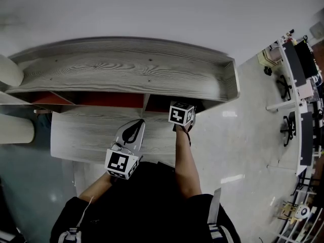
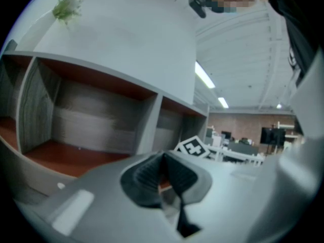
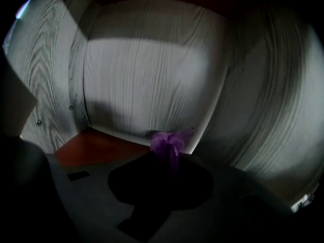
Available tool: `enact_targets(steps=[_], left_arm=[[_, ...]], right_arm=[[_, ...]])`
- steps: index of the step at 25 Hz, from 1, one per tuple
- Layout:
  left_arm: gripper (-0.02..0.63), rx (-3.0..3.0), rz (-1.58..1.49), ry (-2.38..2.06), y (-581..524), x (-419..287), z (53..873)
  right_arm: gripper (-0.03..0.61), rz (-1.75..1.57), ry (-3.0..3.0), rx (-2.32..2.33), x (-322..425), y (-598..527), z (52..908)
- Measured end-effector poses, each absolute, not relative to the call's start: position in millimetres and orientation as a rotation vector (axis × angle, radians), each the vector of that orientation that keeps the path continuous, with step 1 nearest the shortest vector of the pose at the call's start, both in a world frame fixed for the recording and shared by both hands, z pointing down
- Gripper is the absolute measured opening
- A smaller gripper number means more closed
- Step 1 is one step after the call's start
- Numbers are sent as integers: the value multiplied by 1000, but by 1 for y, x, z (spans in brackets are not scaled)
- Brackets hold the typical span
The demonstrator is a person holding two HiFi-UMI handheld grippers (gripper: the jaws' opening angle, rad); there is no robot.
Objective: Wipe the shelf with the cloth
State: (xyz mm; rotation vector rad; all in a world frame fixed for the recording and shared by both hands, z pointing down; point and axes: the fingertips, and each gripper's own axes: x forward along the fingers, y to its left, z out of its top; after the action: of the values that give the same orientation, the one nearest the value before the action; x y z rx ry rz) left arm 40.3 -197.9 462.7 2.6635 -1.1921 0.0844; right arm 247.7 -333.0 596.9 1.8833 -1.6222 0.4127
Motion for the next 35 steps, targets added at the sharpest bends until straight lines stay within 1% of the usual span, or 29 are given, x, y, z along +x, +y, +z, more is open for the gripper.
enact_targets(steps=[10, 25, 35], left_arm=[[5, 2630, 84, -1278, -195, 23, 461], [5, 2582, 83, -1378, -180, 7, 459], [5, 2555, 76, -1428, -164, 0, 458]], right_arm=[[78, 364, -1773, 1712, 197, -357, 597], [78, 299, -1997, 1403, 123, -363, 599], [77, 246, -2080, 1226, 98, -360, 599]])
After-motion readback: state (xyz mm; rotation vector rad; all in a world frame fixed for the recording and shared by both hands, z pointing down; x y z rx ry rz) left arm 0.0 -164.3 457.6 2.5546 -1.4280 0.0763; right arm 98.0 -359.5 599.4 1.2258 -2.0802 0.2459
